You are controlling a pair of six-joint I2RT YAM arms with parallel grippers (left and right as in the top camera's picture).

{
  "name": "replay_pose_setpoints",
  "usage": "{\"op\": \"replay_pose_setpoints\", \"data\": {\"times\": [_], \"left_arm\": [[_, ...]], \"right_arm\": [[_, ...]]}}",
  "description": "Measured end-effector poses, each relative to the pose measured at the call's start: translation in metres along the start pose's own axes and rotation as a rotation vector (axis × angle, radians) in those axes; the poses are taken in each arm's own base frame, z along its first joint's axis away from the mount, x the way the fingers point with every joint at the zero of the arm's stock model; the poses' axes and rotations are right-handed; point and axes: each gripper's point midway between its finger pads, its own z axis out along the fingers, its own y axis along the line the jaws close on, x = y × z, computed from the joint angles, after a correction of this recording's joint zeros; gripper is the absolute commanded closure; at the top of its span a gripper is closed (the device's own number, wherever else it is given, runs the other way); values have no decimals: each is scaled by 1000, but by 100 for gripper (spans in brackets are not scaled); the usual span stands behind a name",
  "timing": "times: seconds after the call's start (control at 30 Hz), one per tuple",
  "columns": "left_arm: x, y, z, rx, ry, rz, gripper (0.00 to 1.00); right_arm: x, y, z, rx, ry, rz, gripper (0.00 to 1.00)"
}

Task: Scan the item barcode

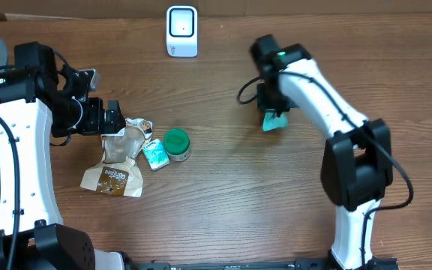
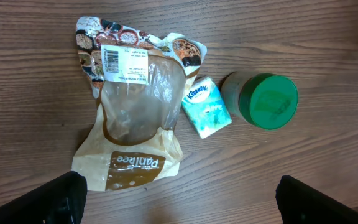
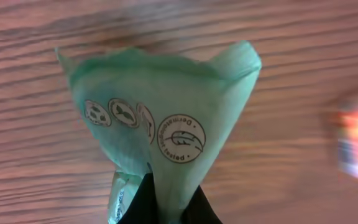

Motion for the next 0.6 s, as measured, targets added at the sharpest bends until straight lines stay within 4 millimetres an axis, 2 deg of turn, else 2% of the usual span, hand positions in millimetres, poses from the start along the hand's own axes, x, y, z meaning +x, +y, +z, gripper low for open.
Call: {"op": "replay_pose_setpoints", "data": {"times": [0.2,0.33,0.47,0.6], "left_arm": [[0,0,0,0,0,0,1],[0,0,0,0,0,0,0],[0,0,0,0,0,0,0],[0,0,0,0,0,0,0]], "right_arm": [[-4,11,-29,279,-209,-110,96],[-14,12,-37,366,-291,-143,96],[-22,2,-25,493,-309,-175,96],[-23,3,-1,563,-290,-209,96]]}}
